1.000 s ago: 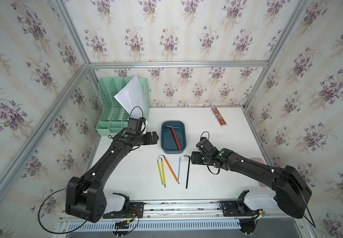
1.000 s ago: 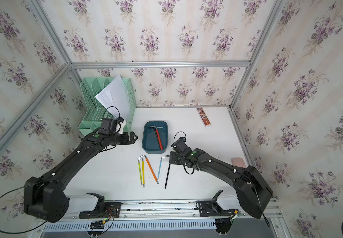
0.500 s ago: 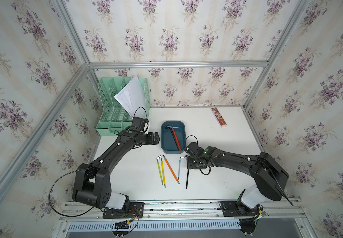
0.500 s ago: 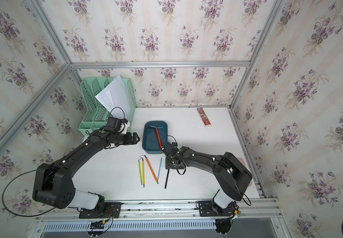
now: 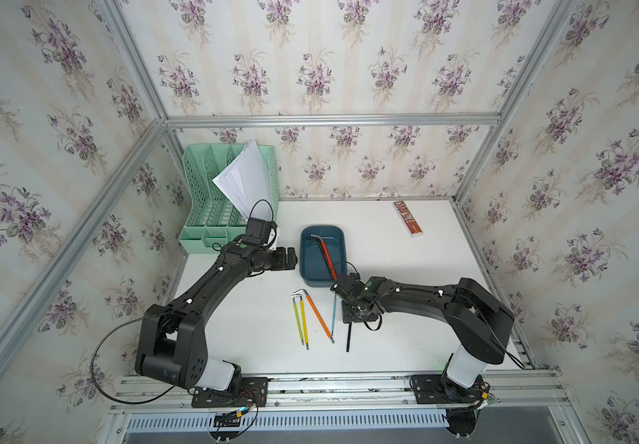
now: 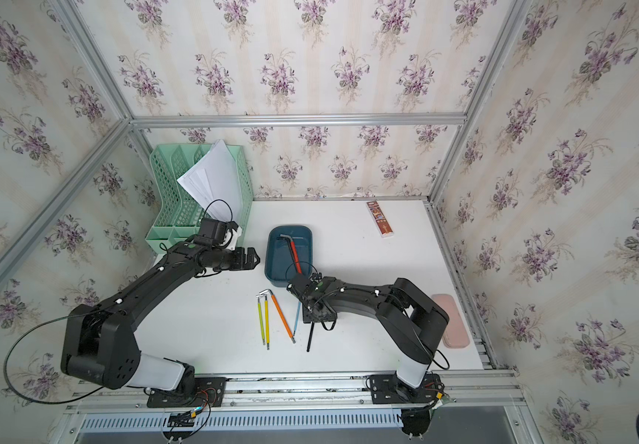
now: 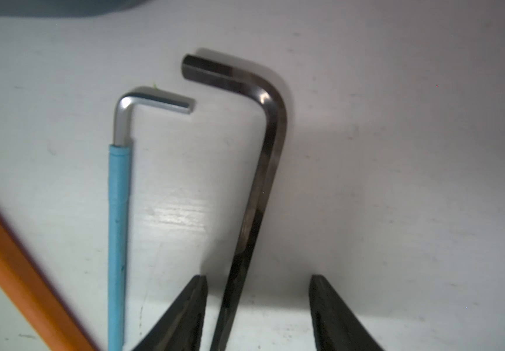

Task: Put the hex key on the desktop into the storage box
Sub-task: Pick up the Allen key from the center of the board.

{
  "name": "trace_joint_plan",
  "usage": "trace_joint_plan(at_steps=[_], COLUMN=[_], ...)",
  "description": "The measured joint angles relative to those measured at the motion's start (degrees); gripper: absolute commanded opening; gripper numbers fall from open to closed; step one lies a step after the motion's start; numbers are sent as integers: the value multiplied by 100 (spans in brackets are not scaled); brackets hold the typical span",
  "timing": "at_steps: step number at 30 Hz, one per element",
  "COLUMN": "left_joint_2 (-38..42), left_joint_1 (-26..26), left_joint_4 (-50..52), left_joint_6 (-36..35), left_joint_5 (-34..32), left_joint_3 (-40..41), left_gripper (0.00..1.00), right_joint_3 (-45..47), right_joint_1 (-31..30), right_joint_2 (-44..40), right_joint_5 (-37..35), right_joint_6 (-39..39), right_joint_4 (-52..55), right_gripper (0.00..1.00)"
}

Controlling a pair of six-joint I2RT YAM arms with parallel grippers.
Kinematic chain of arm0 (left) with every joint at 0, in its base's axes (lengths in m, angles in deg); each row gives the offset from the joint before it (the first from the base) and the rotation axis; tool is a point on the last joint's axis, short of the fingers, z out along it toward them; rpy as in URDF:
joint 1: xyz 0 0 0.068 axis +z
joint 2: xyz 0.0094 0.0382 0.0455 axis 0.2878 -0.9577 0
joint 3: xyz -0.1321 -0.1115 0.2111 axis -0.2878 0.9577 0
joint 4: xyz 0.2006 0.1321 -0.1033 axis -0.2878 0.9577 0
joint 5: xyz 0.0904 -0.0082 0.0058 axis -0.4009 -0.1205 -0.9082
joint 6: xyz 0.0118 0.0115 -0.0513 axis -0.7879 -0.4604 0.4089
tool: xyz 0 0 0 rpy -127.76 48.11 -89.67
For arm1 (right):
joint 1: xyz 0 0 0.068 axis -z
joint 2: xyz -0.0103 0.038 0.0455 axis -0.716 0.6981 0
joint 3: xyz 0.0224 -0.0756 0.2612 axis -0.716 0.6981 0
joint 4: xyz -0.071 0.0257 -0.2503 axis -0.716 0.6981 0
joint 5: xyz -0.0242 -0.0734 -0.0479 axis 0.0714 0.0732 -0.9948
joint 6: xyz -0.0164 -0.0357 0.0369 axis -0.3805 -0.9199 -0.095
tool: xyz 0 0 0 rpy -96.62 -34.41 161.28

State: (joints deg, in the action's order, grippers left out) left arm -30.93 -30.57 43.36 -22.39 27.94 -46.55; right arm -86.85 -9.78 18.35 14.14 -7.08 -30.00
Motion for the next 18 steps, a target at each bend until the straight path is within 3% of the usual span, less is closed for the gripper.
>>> trace_joint_plan(at_steps=[7,18], left_joint_2=[-20,-20], left_joint_1=[0,-2], left_joint_4=[0,9], left_joint_6=[-17,-20], left_joint_5=[11,33], left_joint_3=[0,-2], left_gripper=[99,99], right_joint_3=[-116,203], right_joint_1=[-160,-236], right_joint_2=[234,142], right_joint_5=[-162,-476], right_joint_6=[129,179], right_joint_4=[50,-542], right_gripper=[53,18])
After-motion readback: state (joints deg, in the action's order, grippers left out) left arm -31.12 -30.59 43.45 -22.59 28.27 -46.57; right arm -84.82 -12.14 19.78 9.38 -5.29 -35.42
